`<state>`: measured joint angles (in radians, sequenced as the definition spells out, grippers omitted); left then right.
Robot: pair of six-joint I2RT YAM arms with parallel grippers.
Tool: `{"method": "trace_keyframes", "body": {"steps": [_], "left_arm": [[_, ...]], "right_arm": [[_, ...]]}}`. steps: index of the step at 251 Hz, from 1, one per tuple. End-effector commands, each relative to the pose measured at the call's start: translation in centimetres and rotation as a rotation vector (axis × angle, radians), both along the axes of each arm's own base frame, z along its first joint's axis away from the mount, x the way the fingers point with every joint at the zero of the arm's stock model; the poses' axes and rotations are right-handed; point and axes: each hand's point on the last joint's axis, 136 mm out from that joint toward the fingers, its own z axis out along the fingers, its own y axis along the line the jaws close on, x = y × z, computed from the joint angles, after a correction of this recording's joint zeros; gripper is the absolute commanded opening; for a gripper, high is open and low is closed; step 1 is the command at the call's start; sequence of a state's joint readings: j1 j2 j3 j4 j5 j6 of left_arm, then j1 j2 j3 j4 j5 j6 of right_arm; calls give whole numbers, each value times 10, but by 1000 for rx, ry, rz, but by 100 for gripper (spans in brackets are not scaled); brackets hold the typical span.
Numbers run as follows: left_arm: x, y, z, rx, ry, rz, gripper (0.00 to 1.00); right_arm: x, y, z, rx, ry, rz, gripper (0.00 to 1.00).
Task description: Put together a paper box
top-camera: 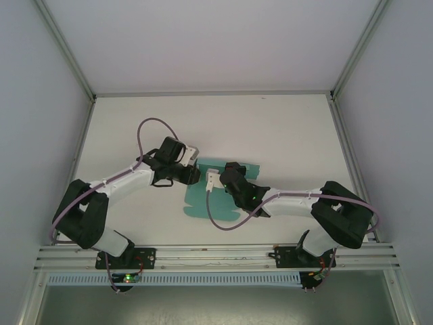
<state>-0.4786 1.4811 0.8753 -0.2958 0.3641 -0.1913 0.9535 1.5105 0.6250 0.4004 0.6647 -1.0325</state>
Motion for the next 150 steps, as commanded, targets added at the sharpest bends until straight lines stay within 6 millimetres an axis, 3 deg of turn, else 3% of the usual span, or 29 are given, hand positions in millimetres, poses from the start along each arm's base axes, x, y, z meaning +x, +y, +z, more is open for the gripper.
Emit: {"method": "trace_keyframes", "body": {"steps": [1,9,34,70,96,121,137,150], "left_arm": [[-2,7,17,12,-39,49,47],[-3,10,21,17,-50,61,57],[1,29,35,61,-103,158,100],[14,78,51,190,-162,404,100],[28,132,57,236,-148,658,100],[39,176,51,222,-103,828,100],[49,188,44,202,-83,854,100],[58,185,38,189,-64,825,100]], "right_arm": [[-8,1,-11,-33,20,39,0],[-8,0,-12,-37,20,40,0],[-7,1,-13,-42,16,44,0],[-8,0,-14,-49,11,54,0],[-8,0,-14,-51,9,55,0],[-8,1,-14,-50,10,57,0],[-8,1,-14,-47,11,58,0],[-9,2,-15,-44,13,58,0]]}}
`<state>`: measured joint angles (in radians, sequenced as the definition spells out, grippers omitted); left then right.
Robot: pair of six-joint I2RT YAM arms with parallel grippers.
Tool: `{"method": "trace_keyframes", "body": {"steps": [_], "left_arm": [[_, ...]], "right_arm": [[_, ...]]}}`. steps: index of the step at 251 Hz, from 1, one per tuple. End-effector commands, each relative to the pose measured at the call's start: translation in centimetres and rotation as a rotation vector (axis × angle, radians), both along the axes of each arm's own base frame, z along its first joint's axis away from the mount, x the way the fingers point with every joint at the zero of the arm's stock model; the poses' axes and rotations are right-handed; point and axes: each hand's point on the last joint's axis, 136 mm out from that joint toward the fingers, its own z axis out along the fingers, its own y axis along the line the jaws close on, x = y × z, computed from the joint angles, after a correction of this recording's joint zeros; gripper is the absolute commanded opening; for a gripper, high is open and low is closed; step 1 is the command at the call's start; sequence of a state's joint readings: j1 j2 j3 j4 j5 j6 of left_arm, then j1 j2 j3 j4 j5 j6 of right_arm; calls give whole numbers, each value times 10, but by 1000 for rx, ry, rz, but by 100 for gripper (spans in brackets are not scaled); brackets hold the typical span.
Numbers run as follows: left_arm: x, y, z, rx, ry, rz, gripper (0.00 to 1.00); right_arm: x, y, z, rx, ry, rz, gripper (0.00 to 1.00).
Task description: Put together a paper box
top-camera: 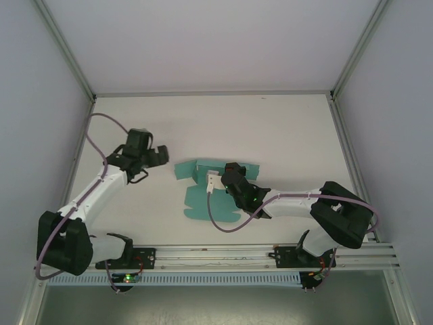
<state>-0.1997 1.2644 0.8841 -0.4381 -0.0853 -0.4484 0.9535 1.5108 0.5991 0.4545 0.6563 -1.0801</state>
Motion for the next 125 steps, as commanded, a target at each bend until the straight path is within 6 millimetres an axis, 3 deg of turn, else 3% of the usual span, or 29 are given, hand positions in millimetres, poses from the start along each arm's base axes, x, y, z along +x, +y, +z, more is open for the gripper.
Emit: {"method": "trace_keyframes", "body": {"steps": [1,14,34,64,74,125], "left_arm": [[13,17,-9,-21,41,77,100],[18,5,-18,-39,70,1,99],[16,-35,-32,-126,109,-194,91],[1,-70,-51,-136,137,-330,90],[-7,-80,-55,-163,145,-372,84],[-43,-121,-51,-294,85,-544,78]], "right_arm": [[-8,1,-14,-28,34,31,0],[-7,1,-15,-30,36,28,0],[-7,0,-16,-33,40,24,0],[-7,0,-16,-32,40,22,0],[-7,0,-15,-34,40,20,0],[-5,-1,-12,-30,34,14,0]]}}
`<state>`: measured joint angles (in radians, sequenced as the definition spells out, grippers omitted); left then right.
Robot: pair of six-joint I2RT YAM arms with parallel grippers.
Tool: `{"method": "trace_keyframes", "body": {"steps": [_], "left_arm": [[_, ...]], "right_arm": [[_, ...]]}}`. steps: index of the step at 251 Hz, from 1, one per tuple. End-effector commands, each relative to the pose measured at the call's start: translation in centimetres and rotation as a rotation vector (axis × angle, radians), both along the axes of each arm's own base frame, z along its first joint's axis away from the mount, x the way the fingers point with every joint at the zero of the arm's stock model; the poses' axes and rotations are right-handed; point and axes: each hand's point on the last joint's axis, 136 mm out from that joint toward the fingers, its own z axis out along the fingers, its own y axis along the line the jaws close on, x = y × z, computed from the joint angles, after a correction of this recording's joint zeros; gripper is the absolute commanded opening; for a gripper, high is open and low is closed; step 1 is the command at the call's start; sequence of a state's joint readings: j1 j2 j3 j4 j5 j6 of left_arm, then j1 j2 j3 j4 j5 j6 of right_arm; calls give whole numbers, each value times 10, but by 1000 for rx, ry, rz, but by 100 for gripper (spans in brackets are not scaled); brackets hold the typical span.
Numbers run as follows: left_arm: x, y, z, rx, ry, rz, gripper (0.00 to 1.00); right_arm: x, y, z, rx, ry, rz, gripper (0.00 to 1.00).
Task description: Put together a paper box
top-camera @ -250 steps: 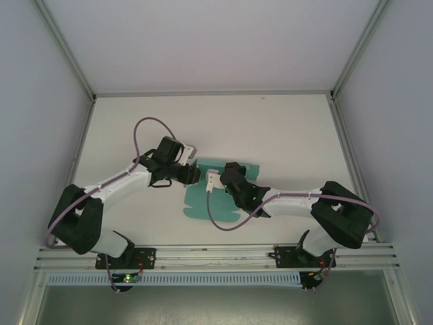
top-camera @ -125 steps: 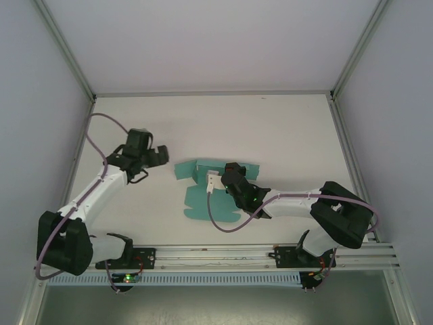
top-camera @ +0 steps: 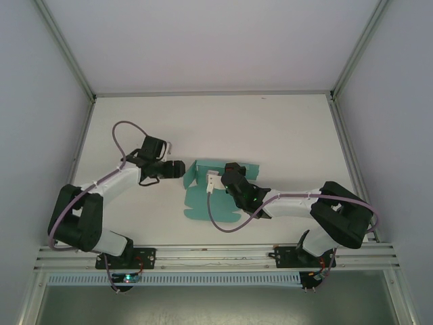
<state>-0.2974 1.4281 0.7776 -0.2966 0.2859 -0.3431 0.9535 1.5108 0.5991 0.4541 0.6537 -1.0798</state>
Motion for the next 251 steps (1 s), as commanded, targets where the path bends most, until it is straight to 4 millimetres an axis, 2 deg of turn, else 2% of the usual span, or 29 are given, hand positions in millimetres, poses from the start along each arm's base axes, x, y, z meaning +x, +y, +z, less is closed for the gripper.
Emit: {"method": "trace_keyframes", "body": {"steps": [1,34,74,114,167,220,251], "left_arm": [[-13,-30,17,-112,-83,-134,78],[-23,-41,22,-124,-139,-181,78],[-25,-53,19,-158,-196,-219,78],[-26,-56,8,-123,-223,-219,77],[-27,-52,-12,-80,-240,-187,77],[-16,-65,1,-87,-345,-204,76],[-8,-70,6,-82,-402,-202,75]], "right_arm": [[-5,-1,-12,-31,33,12,0],[-4,-2,-12,-50,20,13,0],[-2,-3,-9,-127,-87,15,0],[-5,-5,-11,-227,-163,12,0],[-19,-4,-12,-210,-149,-5,0],[-37,-8,-23,-189,-86,6,0],[-45,-10,-39,-225,-41,16,0]]}}
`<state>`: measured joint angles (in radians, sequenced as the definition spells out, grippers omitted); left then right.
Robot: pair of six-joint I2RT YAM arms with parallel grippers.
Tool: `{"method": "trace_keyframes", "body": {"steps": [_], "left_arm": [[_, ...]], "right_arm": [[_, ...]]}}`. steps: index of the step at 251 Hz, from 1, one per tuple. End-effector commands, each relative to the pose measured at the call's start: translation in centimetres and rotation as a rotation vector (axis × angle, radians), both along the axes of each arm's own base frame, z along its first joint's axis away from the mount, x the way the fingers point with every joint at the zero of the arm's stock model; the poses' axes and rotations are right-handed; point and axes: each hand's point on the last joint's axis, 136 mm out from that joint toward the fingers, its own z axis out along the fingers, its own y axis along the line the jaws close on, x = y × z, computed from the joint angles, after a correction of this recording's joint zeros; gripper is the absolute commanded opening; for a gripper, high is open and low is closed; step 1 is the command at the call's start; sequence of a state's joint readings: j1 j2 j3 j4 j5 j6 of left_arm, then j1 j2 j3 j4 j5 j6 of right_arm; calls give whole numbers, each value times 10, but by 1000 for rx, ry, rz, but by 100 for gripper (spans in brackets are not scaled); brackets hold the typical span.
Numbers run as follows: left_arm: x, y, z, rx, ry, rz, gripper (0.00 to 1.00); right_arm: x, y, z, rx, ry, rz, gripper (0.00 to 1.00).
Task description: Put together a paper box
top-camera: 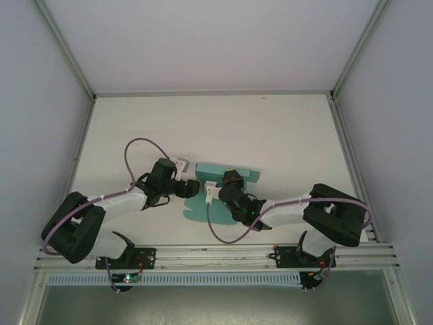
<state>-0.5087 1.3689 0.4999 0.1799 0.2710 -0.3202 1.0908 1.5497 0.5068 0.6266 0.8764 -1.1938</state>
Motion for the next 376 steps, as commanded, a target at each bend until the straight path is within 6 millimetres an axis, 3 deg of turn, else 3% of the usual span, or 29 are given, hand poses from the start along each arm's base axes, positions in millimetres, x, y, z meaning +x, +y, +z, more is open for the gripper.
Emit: {"method": "trace_keyframes", "body": {"steps": [1,72,104,131,156,204,258,313,376], "left_arm": [[22,-8,19,-20,-147,20,74],[32,-11,19,-52,-213,67,61],[36,-20,37,-95,-288,68,60],[33,-37,52,-86,-334,-14,60],[34,-38,56,-76,-340,-23,57],[33,-30,49,-58,-331,8,51],[28,-39,38,-59,-303,-56,52],[30,-33,26,-19,-283,-27,50],[32,-37,23,-35,-287,-31,50]], "right_arm": [[-18,-9,-35,-99,98,18,0],[-34,-14,-58,-175,117,18,0],[-40,-16,-62,-167,166,16,0],[-37,-13,-58,-136,187,14,0],[-27,-13,-48,-113,189,11,0],[-4,-10,-24,-72,149,15,0],[-6,1,-12,-10,253,60,0],[-16,-3,-15,58,367,42,15],[-26,-10,-38,42,452,0,18]]}}
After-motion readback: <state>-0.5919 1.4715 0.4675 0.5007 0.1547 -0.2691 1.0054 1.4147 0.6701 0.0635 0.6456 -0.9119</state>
